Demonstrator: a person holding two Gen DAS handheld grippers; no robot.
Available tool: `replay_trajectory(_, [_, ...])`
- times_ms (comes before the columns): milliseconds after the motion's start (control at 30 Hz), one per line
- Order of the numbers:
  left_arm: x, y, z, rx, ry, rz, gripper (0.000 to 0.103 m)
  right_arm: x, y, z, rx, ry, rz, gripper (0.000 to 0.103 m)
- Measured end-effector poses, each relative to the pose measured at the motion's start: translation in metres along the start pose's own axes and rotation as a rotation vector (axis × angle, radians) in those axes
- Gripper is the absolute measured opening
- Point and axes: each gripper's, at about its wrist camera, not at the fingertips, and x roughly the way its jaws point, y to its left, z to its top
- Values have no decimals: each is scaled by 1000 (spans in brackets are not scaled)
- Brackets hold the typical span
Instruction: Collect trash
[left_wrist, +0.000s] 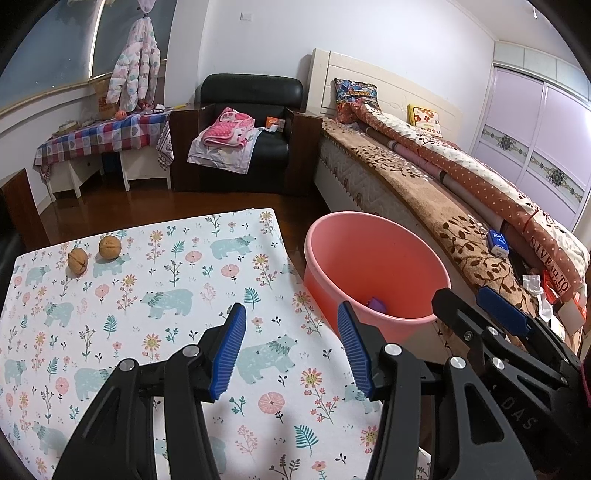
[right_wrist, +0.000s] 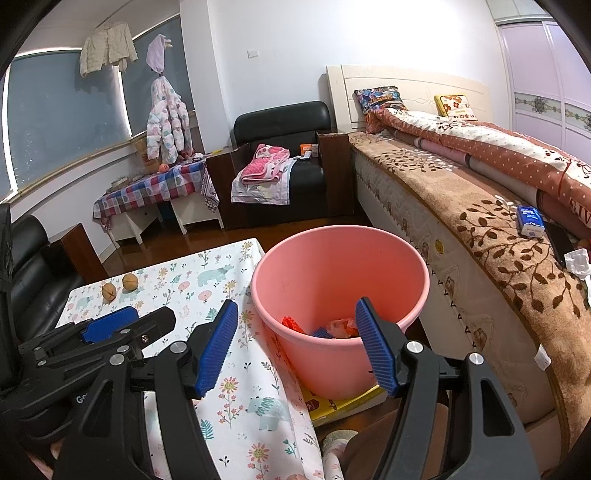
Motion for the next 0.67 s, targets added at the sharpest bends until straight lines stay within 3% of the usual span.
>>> replay_trajectory(667, [5, 7, 5, -28, 21, 8, 51, 4, -1, -4, -5, 9, -1, 67])
